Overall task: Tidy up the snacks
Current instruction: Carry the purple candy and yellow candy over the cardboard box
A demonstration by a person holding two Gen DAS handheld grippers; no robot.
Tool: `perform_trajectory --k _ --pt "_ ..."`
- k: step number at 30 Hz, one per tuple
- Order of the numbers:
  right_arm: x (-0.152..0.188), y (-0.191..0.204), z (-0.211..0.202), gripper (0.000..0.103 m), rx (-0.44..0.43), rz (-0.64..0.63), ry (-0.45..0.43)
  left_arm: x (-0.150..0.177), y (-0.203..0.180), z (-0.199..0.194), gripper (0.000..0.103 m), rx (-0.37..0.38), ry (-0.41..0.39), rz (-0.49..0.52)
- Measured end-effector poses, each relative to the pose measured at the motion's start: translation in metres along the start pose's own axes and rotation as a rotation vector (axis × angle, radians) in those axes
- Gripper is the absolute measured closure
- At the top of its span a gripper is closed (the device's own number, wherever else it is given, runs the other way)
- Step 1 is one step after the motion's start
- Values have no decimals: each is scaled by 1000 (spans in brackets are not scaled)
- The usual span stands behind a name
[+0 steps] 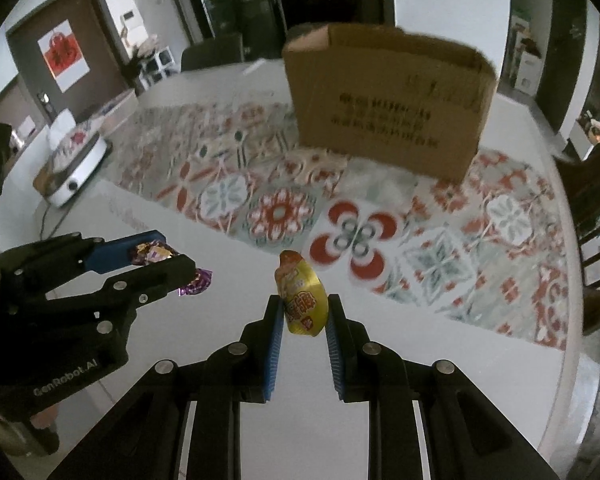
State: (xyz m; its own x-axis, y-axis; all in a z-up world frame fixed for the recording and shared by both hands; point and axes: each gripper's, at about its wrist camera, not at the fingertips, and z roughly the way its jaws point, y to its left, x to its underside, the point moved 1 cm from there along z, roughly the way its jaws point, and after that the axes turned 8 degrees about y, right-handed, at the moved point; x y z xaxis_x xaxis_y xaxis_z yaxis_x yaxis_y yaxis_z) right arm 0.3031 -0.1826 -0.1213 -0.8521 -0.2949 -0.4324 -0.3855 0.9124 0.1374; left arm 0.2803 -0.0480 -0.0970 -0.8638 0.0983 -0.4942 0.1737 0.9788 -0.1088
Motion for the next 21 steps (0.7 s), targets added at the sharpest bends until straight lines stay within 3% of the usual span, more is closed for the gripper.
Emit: perform_trajectory --k 21 --pt "-57 -25 -64 80 69 51 -241 -77 -16 -41 70 -6 -201 49"
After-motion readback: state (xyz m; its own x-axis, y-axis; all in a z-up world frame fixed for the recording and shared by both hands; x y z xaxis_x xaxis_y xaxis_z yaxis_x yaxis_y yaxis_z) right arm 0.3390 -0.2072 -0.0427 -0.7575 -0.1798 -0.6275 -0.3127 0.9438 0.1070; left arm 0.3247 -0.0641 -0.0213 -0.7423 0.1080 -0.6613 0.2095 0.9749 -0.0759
